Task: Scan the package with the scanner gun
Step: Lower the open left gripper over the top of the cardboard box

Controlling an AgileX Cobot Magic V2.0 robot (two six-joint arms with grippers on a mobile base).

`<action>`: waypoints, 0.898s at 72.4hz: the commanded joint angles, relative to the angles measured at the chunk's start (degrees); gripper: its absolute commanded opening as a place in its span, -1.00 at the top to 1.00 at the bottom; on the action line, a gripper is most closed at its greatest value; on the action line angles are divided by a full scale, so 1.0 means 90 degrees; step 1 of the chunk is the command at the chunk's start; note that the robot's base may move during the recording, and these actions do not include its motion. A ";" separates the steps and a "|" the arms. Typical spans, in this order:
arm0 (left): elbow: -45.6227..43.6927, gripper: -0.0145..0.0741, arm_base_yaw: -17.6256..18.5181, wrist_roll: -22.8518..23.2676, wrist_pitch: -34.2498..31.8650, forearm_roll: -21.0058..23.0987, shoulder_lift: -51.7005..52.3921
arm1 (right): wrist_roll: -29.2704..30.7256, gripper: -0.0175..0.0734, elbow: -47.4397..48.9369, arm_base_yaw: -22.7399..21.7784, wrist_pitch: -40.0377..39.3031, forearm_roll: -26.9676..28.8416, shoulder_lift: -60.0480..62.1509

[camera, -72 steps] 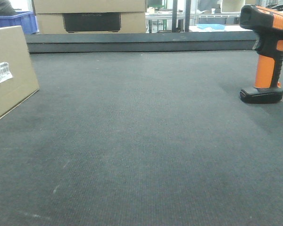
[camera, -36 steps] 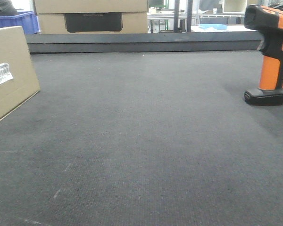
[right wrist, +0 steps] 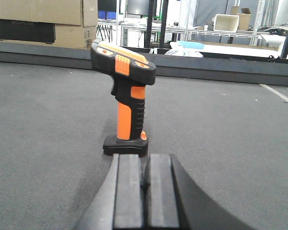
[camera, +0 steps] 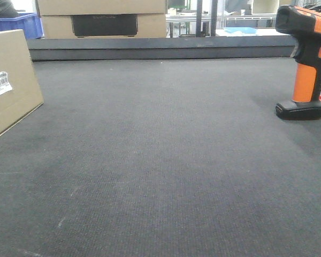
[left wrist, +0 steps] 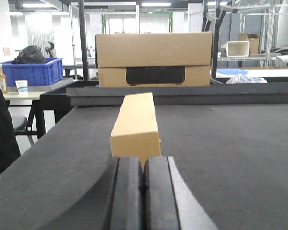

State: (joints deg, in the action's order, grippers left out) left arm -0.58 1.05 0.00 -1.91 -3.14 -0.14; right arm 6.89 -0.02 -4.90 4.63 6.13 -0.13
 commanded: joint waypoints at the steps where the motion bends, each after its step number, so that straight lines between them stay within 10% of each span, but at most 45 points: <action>1: -0.0475 0.92 -0.0006 0.0000 0.0443 -0.0054 0.0015 | 0.0001 0.97 0.0003 -0.0005 -0.0136 0.0010 0.0014; 38: -0.3851 0.92 -0.0006 0.0000 0.3321 0.0139 -0.3475 | 0.0001 0.97 0.0003 -0.0005 -0.0136 0.0010 0.0014; 65: -0.5863 0.92 -0.0033 0.0212 0.3887 0.0349 -0.5462 | 0.0001 0.97 0.0003 -0.0005 -0.0136 0.0010 0.0014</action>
State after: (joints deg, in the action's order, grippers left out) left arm -50.26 1.05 0.39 31.42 -0.43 -46.54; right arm 6.89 -0.02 -4.90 4.63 6.13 -0.13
